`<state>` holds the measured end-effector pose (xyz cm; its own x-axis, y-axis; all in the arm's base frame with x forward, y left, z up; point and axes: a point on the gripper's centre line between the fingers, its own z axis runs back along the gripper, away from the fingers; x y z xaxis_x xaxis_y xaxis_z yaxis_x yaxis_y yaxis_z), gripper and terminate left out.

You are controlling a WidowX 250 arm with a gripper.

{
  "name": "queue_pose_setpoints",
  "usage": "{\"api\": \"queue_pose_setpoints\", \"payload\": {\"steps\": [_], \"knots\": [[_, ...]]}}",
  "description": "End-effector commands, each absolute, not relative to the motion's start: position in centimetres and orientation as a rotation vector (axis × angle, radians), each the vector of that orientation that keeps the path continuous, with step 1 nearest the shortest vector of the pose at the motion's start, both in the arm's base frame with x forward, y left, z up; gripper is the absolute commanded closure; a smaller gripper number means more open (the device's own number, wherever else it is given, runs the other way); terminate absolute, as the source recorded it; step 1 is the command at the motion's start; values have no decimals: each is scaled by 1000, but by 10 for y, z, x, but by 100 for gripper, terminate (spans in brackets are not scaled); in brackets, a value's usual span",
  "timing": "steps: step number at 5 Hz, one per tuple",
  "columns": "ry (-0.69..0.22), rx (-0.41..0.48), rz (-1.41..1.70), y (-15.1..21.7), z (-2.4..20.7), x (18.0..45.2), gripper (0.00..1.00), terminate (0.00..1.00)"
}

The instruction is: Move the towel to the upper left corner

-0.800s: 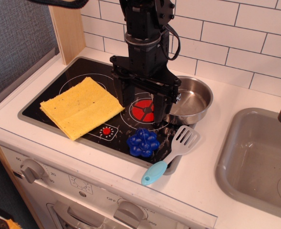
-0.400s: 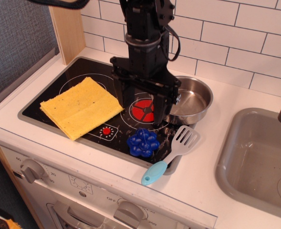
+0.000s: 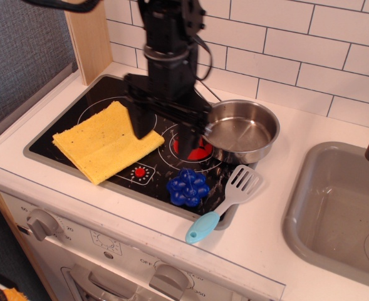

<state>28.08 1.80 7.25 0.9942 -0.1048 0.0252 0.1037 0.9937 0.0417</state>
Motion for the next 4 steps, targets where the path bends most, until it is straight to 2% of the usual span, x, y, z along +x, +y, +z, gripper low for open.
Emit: {"api": "queue_pose_setpoints", "payload": {"steps": [1,2,3,4], "knots": [[-164,144,-8,80,92,287,0,0],[-185,149,73,102,81,287,0,0],[-212,91,108,113,66,291,0,0],[-179,86,98,115,52,296,0,0]]}}
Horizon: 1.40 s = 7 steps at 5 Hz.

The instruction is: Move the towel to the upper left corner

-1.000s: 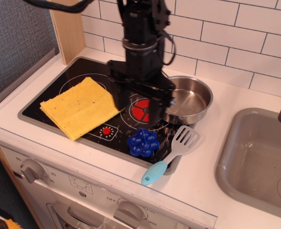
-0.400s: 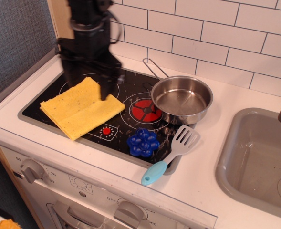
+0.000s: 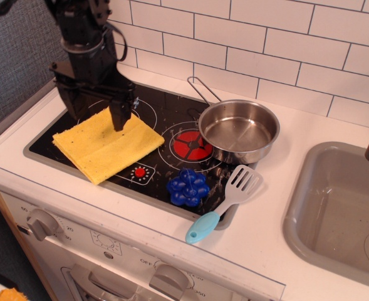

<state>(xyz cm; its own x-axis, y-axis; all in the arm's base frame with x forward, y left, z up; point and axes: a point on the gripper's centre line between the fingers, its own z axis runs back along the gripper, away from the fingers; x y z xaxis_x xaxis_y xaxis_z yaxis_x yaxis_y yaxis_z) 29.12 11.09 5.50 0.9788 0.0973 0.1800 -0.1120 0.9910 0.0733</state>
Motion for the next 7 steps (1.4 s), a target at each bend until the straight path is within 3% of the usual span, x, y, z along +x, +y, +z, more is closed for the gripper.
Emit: {"api": "queue_pose_setpoints", "payload": {"steps": [1,3,4,6,7], "knots": [[-133,72,98,117,32,295,0,0],[-21,74,63,106,-10,292,0,0],[-10,89,98,115,-16,303,0,0],[-84,86,207,145,0,349,0,0],[-97,89,247,154,4,358,0,0]]}}
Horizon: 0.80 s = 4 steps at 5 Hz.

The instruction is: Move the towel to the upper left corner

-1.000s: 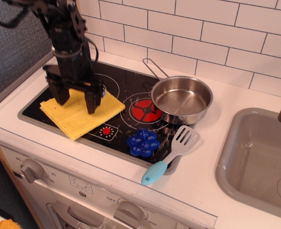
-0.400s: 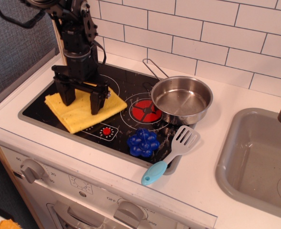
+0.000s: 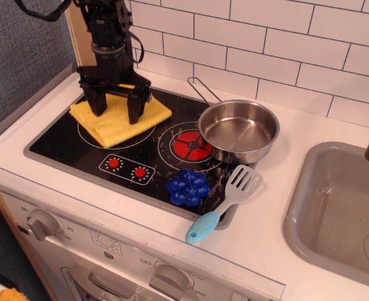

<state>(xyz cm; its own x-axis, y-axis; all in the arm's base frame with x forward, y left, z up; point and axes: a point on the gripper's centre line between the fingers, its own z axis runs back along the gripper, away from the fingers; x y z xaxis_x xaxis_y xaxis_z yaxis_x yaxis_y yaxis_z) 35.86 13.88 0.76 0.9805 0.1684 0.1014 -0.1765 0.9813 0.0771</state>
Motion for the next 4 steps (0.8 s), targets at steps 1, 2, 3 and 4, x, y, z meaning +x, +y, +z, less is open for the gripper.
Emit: {"api": "queue_pose_setpoints", "payload": {"steps": [1,2,3,4], "knots": [[-119,62,302,160,8,362,0,0],[-138,50,354,163,20,365,0,0],[-134,6,376,166,25,366,0,0],[-128,-19,332,160,43,367,0,0]]}}
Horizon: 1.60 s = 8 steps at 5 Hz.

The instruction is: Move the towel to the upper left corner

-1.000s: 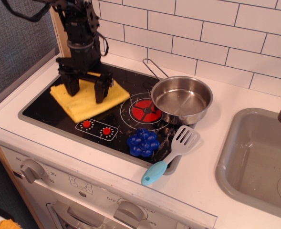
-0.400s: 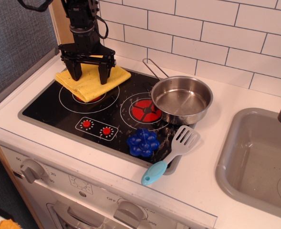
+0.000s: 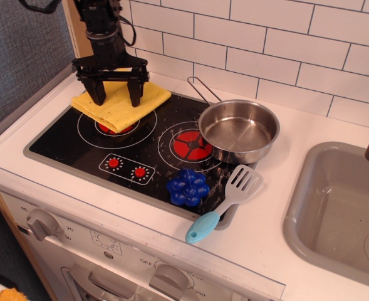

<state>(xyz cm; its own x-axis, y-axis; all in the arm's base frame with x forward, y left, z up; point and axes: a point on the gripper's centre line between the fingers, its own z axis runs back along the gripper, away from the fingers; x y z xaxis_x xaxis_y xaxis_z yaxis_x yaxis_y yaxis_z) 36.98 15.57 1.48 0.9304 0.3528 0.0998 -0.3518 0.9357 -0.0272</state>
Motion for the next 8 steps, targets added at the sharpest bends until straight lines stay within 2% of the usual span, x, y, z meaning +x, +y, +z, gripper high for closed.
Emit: {"api": "queue_pose_setpoints", "payload": {"steps": [1,2,3,4,5,7,8], "knots": [[-162,-43,277,154,75,375,0,0],[-210,-29,250,150,103,376,0,0],[-237,-21,235,142,118,364,0,0],[-243,-24,202,130,123,346,0,0],[-235,-45,178,116,120,316,0,0],[-233,-44,103,102,119,305,0,0],[-223,39,22,97,123,306,0,0]]}}
